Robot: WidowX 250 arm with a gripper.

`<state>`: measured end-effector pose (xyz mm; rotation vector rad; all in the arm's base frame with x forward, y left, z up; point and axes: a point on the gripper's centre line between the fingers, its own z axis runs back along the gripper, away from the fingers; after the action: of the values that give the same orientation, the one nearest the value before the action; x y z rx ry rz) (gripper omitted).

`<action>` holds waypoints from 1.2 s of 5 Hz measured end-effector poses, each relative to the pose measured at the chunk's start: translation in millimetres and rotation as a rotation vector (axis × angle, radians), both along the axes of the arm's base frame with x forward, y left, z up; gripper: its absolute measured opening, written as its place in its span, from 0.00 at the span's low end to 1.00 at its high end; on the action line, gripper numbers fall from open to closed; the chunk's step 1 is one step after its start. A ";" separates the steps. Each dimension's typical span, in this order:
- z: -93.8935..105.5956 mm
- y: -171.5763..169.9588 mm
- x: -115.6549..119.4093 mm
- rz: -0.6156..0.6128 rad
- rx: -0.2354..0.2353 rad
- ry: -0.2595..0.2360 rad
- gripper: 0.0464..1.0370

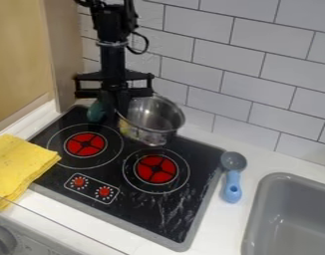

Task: Move the silver to the right burner

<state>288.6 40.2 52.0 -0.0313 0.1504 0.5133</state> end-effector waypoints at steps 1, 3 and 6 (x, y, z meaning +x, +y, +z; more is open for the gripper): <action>-3.5 -5.0 -26.3 -0.070 -0.025 0.048 0.02; -10.4 -1.4 -77.1 -0.111 0.007 0.061 0.02; -35.1 -33.2 -95.9 -0.144 -0.061 0.050 0.02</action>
<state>192.7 7.0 16.9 -0.0670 0.2158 0.3657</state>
